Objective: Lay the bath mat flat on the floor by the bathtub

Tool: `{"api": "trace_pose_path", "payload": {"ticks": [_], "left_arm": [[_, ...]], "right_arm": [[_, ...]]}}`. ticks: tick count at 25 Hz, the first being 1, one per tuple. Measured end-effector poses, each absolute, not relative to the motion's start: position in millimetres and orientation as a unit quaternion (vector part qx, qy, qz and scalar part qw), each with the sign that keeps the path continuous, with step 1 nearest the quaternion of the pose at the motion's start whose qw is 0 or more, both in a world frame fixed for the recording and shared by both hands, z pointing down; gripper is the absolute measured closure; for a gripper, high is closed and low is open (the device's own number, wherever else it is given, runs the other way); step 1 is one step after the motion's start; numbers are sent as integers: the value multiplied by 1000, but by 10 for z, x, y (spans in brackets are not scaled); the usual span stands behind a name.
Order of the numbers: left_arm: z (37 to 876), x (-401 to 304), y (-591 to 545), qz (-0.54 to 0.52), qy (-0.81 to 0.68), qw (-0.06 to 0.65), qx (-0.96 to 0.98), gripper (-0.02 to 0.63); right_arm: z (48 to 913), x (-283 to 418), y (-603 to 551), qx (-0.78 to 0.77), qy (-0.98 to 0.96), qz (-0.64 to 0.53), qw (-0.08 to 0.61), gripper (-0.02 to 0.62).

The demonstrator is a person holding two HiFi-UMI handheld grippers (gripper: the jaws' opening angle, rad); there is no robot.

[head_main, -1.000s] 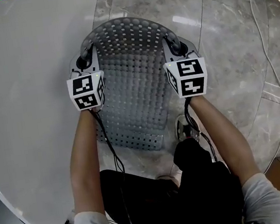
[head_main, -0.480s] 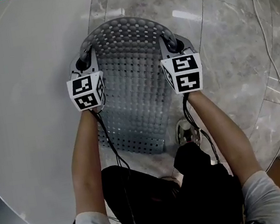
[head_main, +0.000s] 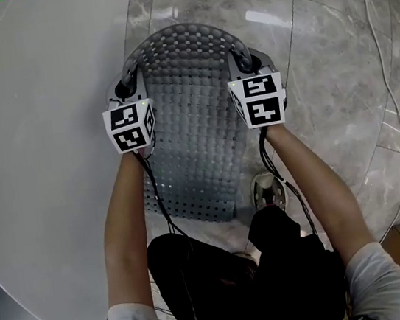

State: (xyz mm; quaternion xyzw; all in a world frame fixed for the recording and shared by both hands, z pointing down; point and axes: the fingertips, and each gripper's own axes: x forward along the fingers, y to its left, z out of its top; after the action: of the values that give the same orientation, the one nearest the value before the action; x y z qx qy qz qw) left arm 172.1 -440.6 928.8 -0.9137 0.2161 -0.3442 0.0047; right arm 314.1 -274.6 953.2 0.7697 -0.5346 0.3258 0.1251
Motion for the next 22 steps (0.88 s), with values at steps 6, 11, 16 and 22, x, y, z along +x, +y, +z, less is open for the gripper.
{"api": "trace_pose_path", "payload": {"ticks": [6,11,16,22], "left_arm": [[9441,1812,-4386,-351,239,17,-905,575],[9529,1824,-4407,-354,246,12,-902,575],[9596,1848,-4416,-358,244,4,-901,575],[9563,1824,-4431,-347,256,-10,-902,544]], "right_arm": [[9638,3155,-2770,772,-531,318,142,571],[9653,3148,-2766,768,-540,312,146,561],[9635,3149,-2721,768,-544,306,144,534],[9624,3142,-2643,769,-545,306,138,518]]}}
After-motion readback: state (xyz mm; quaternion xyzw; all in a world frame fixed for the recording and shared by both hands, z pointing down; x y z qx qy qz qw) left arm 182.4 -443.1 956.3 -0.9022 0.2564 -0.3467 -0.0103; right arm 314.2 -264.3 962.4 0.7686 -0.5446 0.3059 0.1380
